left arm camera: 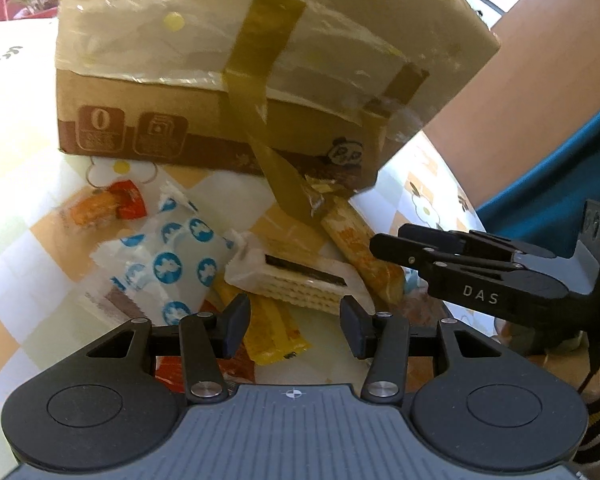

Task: Organize snacks
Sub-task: 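Reach the right tool to the orange biscuit pack while the left tool reaches the white wafer pack, then close the right tool on the orange biscuit pack while the left tool closes on the white wafer pack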

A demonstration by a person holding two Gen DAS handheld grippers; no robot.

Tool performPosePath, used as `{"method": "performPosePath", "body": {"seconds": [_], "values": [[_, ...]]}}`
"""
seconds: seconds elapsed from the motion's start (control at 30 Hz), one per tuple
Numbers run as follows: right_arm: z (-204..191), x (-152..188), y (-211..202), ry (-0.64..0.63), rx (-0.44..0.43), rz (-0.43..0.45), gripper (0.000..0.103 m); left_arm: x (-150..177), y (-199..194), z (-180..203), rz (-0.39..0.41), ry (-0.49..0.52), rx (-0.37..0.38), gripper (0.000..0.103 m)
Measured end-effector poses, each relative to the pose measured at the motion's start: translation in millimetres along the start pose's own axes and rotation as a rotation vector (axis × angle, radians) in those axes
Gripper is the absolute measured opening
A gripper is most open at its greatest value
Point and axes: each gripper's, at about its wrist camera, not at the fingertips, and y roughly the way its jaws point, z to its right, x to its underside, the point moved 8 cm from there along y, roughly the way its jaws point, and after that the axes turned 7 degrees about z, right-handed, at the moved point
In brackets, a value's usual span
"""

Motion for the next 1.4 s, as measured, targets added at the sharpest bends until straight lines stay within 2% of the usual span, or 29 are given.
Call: {"method": "performPosePath", "body": {"seconds": [0.3, 0.5, 0.73, 1.07, 1.13, 1.4], "values": [[5.3, 12.6, -0.4, 0.004, 0.015, -0.027, 0.047, 1.4, 20.4, 12.4, -0.034, -0.024, 0.025, 0.051], [-1.1, 19.3, 4.9, -0.043, 0.018, -0.043, 0.048, -6.1, 28.7, 6.0, -0.021, -0.103, 0.015, 0.051], [-8.7, 24.5, 10.5, -0.056, -0.002, -0.05, 0.048, -16.0, 35.5, -2.0, 0.001, -0.154, -0.015, 0.051], [-27.5, 25.9, 11.2, -0.057, -0.078, -0.056, 0.047, -22.3, 49.3, -6.2, 0.008, -0.14, -0.091, 0.051], [-30.8, 25.7, 12.3, -0.057, -0.09, -0.057, 0.047, -21.5, 52.4, -7.2, 0.012, -0.125, -0.111, 0.037], [-19.0, 18.1, 13.8, 0.012, -0.087, -0.044, 0.047, -21.8, 33.1, -8.5, 0.044, -0.07, -0.09, 0.025]]}}
